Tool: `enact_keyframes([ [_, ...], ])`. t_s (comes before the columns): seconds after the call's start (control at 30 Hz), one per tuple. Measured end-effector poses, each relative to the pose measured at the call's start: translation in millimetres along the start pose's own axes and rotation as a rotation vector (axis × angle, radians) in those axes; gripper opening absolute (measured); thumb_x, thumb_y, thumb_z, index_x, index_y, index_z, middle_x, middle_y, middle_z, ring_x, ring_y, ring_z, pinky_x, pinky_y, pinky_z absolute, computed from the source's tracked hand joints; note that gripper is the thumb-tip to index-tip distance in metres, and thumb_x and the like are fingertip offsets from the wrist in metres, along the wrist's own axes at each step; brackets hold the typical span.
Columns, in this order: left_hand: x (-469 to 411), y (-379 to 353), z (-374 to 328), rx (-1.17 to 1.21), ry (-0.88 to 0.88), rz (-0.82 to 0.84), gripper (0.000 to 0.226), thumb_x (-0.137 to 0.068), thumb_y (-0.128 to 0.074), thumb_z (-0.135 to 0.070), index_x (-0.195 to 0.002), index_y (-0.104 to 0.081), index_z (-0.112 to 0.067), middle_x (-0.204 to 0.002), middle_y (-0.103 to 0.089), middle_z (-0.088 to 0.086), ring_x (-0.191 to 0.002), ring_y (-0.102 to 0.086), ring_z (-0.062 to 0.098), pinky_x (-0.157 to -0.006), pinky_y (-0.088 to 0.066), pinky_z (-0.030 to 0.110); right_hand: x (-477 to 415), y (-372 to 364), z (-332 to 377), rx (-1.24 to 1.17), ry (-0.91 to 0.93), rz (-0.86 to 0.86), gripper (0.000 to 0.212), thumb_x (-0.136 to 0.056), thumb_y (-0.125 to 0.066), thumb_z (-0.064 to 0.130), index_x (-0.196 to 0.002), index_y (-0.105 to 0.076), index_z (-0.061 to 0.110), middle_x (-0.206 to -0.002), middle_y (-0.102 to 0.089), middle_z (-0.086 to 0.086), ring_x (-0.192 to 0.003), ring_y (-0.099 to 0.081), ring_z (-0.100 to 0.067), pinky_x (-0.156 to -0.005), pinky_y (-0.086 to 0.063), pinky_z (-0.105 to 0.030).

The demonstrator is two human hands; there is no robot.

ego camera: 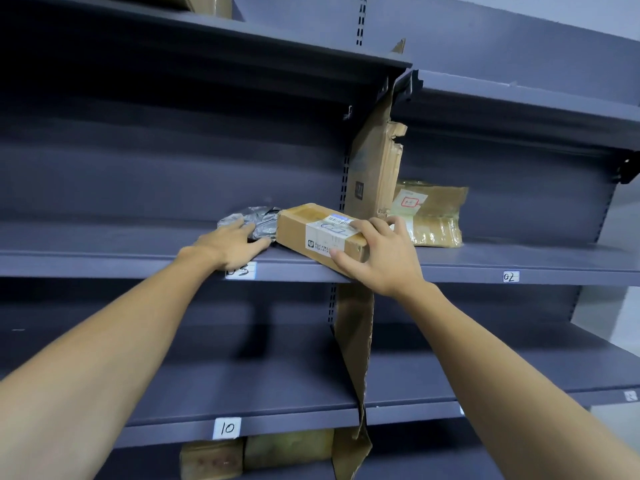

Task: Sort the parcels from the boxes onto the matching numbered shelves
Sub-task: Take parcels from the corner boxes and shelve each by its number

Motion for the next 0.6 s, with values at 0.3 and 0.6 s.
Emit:
enact_keyframes([
  [0.3, 76.0, 15.2, -26.7, -0.236, -0.15, -0.495, 0.059, -0.102, -0.015, -0.047, -0.1, -0.065, -0.016, -0.109, -0.068, 0.008, -0.1, -0.063, 0.035, -0.08, -0.041, 0.042, 12.9, 1.1, 6.3, -0.017, -0.029, 0.019, 0.08, -0.08, -0.039, 0.078, -0.131, -0.056, 0.018, -0.123, -0.06, -0.005, -0.112, -0.043, -0.031, -0.098, -0.036, -0.036],
  [0.6, 119.3, -14.8, -16.3, -0.334, -0.293, -0.486, 0.072, -0.1, -0.023, -0.052, -0.147, -0.037, 0.0, -0.142, -0.045, 0.022, -0.131, -0.039, 0.04, -0.116, -0.022, 0.053, 47.5, 14.3, 30.8, -0.063, 0.002, 0.027, 0.074, -0.08, -0.057, 0.068, -0.133, -0.054, 0.017, -0.125, -0.056, -0.006, -0.113, -0.042, -0.031, -0.1, -0.038, -0.037],
])
Point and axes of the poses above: each hand's wrist, its own x-axis away from the middle knuckle, its own y-axis out of the back of the hand, z = x × y, the point moved 9 cm from there along -x, towards the middle knuckle
